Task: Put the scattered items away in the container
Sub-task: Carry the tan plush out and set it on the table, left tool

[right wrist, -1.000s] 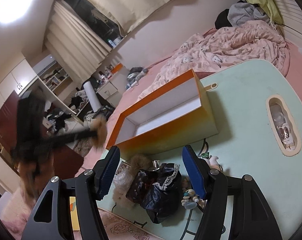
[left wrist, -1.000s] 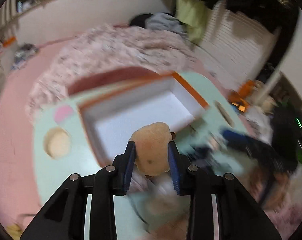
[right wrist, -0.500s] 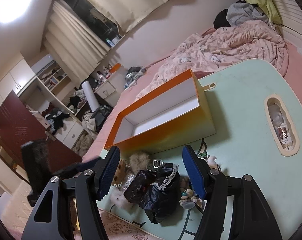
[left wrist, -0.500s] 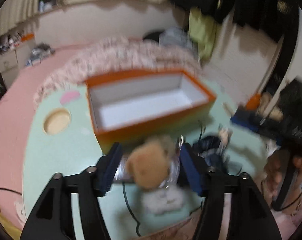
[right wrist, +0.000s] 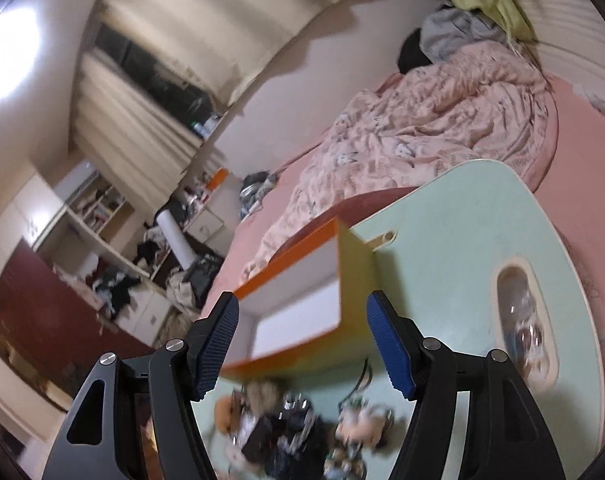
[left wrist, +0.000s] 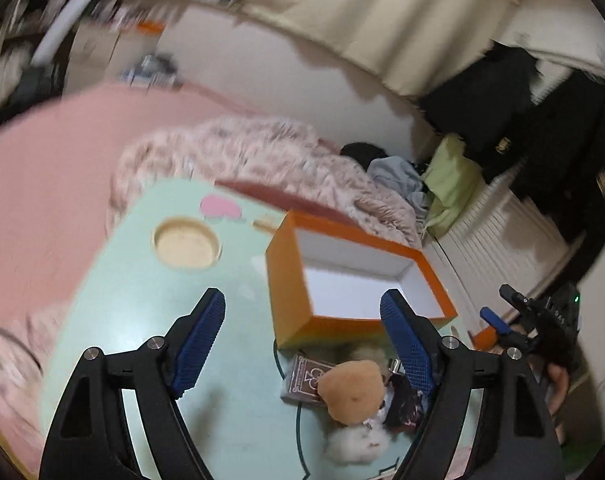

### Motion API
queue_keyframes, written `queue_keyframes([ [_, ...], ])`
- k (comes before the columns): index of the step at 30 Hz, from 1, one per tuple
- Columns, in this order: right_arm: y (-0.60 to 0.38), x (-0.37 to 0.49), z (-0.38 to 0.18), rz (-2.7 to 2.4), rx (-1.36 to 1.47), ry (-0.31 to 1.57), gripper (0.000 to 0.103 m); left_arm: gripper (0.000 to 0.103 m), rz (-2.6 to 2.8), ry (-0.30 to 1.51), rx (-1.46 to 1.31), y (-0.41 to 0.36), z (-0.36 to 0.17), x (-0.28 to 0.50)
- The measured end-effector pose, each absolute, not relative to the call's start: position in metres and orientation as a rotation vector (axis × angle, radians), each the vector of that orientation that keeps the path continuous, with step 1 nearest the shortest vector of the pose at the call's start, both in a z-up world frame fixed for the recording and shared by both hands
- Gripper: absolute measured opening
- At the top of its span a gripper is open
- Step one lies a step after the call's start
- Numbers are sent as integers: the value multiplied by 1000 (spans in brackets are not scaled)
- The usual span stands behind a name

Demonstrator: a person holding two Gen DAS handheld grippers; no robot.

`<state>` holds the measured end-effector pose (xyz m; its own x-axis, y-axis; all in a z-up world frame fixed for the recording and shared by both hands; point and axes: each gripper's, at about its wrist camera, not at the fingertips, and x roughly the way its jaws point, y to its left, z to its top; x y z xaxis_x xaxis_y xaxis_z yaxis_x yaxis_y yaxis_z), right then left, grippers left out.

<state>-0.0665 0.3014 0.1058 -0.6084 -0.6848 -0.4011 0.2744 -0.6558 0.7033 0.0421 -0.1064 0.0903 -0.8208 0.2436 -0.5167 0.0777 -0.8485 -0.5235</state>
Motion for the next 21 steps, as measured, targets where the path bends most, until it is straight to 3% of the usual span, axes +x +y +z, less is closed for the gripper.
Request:
queue_keyframes([
  [7, 277, -117, 76, -2100, 1074, -831, 68, 80, 2622, -824, -1059, -77, 59, -11],
  [21, 261, -93, 65, -2202, 1065, -760, 76, 81, 2673, -677, -1053, -47, 63, -66],
])
